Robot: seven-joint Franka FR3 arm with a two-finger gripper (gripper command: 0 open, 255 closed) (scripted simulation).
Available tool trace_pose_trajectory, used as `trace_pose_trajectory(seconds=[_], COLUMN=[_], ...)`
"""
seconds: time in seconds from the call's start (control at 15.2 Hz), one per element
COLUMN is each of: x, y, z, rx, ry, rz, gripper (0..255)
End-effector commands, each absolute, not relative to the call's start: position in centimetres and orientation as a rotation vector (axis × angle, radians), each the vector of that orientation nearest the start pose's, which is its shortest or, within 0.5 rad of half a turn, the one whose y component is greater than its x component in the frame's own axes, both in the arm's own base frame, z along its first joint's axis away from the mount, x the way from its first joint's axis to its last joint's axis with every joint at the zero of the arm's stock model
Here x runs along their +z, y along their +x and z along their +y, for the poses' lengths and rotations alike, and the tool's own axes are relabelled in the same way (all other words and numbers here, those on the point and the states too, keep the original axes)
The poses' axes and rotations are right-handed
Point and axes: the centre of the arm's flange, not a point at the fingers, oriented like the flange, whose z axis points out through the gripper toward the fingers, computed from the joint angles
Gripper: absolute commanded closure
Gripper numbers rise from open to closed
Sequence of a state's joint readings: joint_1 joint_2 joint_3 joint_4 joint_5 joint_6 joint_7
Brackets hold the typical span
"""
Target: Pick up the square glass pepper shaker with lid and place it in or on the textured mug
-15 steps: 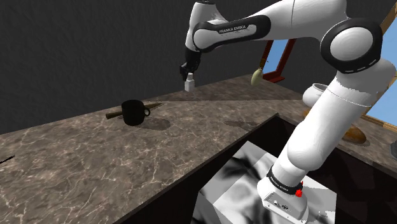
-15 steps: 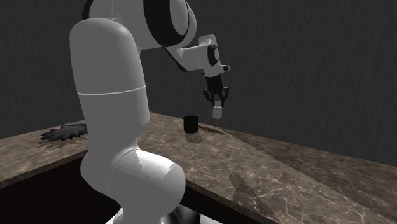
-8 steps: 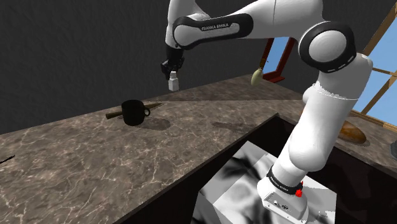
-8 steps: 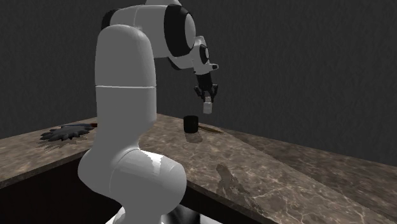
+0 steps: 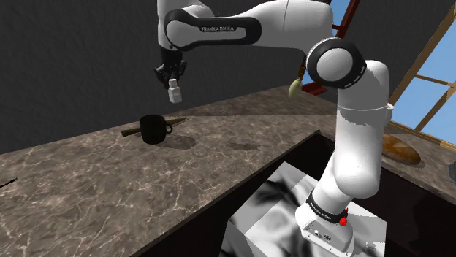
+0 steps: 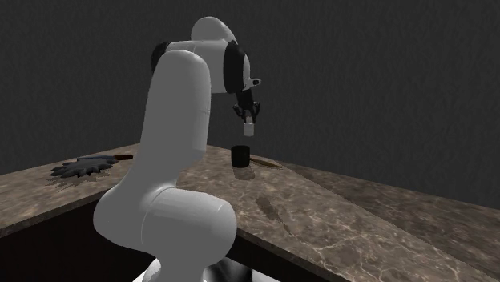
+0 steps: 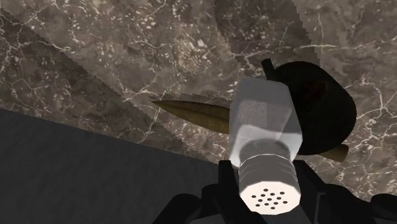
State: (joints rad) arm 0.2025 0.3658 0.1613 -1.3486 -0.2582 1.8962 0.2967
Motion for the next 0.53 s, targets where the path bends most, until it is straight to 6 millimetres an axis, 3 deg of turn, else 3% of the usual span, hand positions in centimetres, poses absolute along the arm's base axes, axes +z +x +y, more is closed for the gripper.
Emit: trace_pose_trajectory(seconds=[0.0,0.26,0.46], x=[54.3,54.7,53.1], y=[66.7,69.1,69.1], z=[23.3,27.7,27.7], rx=[-0.389,-0.389,-0.389], ry=[-3.237,-3.237,-3.237], rz=[-0.177,-0.177,-0.177], gripper=[255,255,255])
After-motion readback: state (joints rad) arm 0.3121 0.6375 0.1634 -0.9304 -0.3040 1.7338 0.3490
